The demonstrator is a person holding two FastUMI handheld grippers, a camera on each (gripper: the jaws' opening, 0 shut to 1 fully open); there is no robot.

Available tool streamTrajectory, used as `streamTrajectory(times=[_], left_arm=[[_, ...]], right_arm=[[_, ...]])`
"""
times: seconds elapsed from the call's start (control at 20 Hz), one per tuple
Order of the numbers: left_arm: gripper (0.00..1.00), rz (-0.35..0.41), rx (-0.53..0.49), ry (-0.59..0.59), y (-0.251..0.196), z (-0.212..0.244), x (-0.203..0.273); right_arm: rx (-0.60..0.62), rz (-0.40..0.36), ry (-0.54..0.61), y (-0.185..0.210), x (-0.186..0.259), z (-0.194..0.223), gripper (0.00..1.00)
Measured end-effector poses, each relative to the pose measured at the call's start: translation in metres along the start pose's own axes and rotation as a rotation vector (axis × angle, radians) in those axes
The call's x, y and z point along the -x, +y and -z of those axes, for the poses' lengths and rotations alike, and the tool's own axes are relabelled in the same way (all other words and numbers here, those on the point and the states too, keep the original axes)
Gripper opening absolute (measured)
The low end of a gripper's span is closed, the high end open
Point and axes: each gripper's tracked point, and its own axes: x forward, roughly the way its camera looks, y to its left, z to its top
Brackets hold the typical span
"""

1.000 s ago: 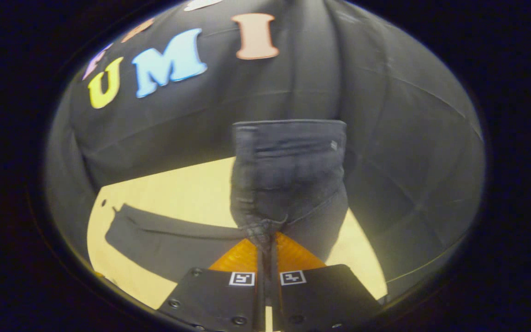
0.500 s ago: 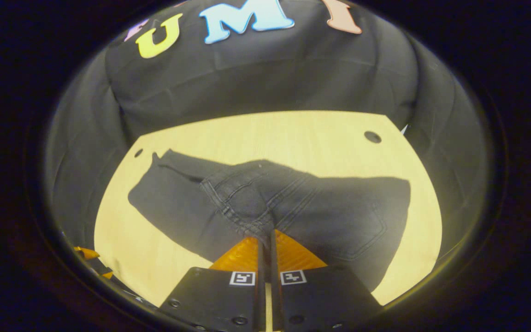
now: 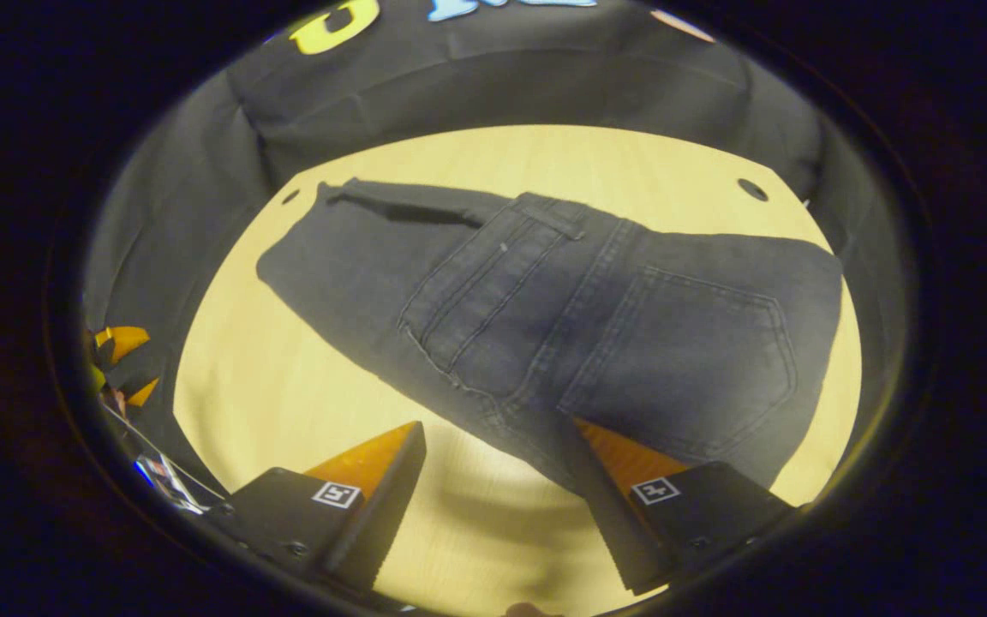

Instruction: Grasp the waist and the cuffs of the jeans and fold them to make the two legs overlap; first hold the waist and fold one-third of the jeans toward the cuffs, then hold the cuffs and fold the remaining one-third in the same direction to finish folding.

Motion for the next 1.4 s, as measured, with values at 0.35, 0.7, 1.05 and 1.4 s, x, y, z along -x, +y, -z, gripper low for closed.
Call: streamTrajectory(times=[0.35,0.7,1.05,1.4], left_arm=[[0.94,0.026,0.078,0.262,-0.078,0.038,-0.121],[0.88,-0.011,0.095,0.284,-0.110,0.074,-0.182],[0.89,-0.211,-0.190,0.293,-0.145,0.080,-0.181],[0.92,-0.340,-0.347,0.214,-0.153,0.045,-0.139]], right_arm=[[-0.236,0.061,-0.015,-0.054,0.057,0.032,0.97],[-0.393,0.109,-0.032,-0.077,0.080,0.049,0.97],[-0.409,0.072,0.023,-0.048,0.065,0.060,0.97],[-0.437,0.075,0.021,-0.047,0.068,0.064,0.97]])
